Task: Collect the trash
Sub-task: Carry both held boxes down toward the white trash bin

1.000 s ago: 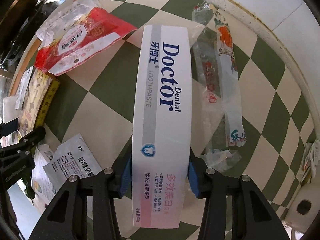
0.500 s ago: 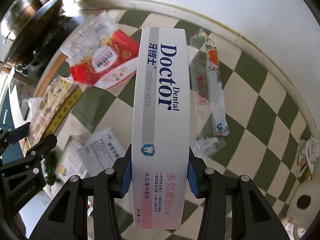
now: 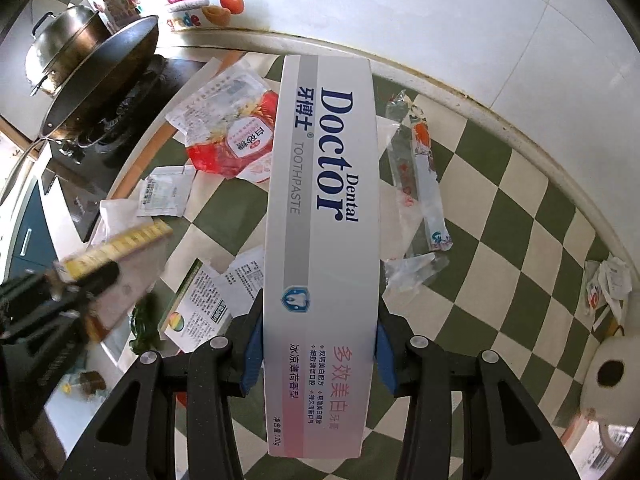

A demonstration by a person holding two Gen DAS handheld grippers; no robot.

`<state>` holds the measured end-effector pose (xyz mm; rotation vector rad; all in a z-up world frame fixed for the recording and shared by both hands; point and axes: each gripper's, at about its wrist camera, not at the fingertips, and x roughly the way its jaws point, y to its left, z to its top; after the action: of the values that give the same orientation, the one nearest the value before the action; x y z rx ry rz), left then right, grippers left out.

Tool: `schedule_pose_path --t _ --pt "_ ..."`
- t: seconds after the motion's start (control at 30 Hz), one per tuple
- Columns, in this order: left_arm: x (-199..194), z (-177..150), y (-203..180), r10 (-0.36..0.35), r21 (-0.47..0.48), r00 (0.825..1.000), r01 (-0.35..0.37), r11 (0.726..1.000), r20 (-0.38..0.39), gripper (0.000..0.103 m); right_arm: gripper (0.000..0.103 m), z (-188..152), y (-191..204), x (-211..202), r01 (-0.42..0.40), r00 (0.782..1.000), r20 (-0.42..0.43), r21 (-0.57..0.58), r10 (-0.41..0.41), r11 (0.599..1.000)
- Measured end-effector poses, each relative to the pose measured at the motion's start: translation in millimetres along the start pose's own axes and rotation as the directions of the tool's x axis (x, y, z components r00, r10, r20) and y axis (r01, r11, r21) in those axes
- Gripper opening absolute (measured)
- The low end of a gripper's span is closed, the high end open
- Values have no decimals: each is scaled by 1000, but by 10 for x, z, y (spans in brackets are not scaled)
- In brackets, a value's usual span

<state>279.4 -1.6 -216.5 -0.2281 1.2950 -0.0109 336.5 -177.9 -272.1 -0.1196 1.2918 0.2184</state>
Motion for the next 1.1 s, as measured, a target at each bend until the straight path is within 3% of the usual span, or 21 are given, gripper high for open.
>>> schedule_pose_path --t 0.1,0.17,0.27,0.4,0.43,0.6,0.8,0.9,0.97,1.1 --pt "212 -41 325 -123 -90 989 117 989 -76 29 48 -56 8 58 24 1000 -1 32 -24 999" --pt "431 -62 577 -239 -190 959 209 959 -151 32 48 -97 -23 89 15 1000 -11 78 -14 997" --pt "606 -73 695 -256 -231 946 209 950 -197 33 48 -145 -14 143 11 1000 -22 98 -9 995" --pt "600 -70 661 -200 -194 966 167 967 -166 32 48 -156 -17 219 12 999 -32 115 -9 993" --pt "534 -76 628 -170 -173 976 146 974 -135 18 48 -147 -22 226 12 999 -32 121 -9 993" --pt "194 -76 566 -104 -87 993 98 991 -57 18 48 -104 69 107 0 1000 -12 117 2 993" --pt "-476 -255 1112 -8 -162 996 22 987 87 18 48 -141 665 -192 -91 996 17 25 90 996" --pt "-790 -537 1620 63 -245 989 -30 969 130 19 48 -247 1267 -272 -164 986 6 -75 165 983" --pt "-921 -826 2079 110 -326 985 -63 943 129 19 48 -356 1756 -238 -220 976 -22 -148 219 964" --pt "-925 -1601 3117 195 -497 979 -138 857 64 19 48 -744 2875 93 -331 943 -136 -283 304 900"
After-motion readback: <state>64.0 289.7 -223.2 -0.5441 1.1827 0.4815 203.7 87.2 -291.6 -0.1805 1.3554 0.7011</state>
